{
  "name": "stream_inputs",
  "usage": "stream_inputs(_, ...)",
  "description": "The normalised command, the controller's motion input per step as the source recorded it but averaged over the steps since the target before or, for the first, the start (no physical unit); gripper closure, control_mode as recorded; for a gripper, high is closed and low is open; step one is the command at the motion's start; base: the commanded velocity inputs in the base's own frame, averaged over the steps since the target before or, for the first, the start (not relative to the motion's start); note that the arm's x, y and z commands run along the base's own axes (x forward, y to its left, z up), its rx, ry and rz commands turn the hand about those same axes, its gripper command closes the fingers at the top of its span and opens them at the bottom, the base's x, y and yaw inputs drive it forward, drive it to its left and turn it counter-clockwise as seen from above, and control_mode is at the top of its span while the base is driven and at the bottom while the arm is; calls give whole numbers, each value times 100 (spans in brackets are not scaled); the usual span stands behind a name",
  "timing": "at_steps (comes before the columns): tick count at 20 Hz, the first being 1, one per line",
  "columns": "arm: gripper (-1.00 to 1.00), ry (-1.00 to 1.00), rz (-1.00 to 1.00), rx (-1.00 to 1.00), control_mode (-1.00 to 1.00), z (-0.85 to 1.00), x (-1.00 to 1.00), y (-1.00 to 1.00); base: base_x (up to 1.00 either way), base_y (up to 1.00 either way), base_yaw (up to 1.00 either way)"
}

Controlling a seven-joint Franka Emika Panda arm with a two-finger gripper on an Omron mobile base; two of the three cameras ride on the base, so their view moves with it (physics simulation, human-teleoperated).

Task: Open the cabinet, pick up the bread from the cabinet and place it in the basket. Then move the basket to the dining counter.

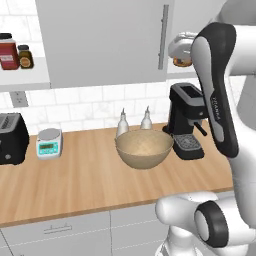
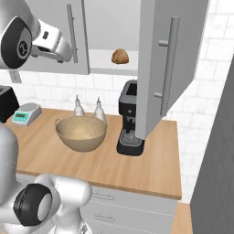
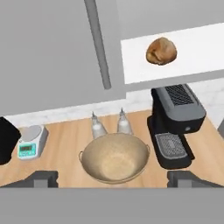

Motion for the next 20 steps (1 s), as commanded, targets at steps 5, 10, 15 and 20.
stream_inputs(5,-100,-5,18,-11,-100,-3,95,2,0,0,0)
stream_inputs(10,-100,-1,4,-9,-100,-1,88,-4,0,0,0)
stream_inputs(15,-100,-3,-2,-1,-100,-14,54,21,0,0,0)
stream_inputs(20,-100,-8,-5,0,-100,-13,59,6,0,0,0)
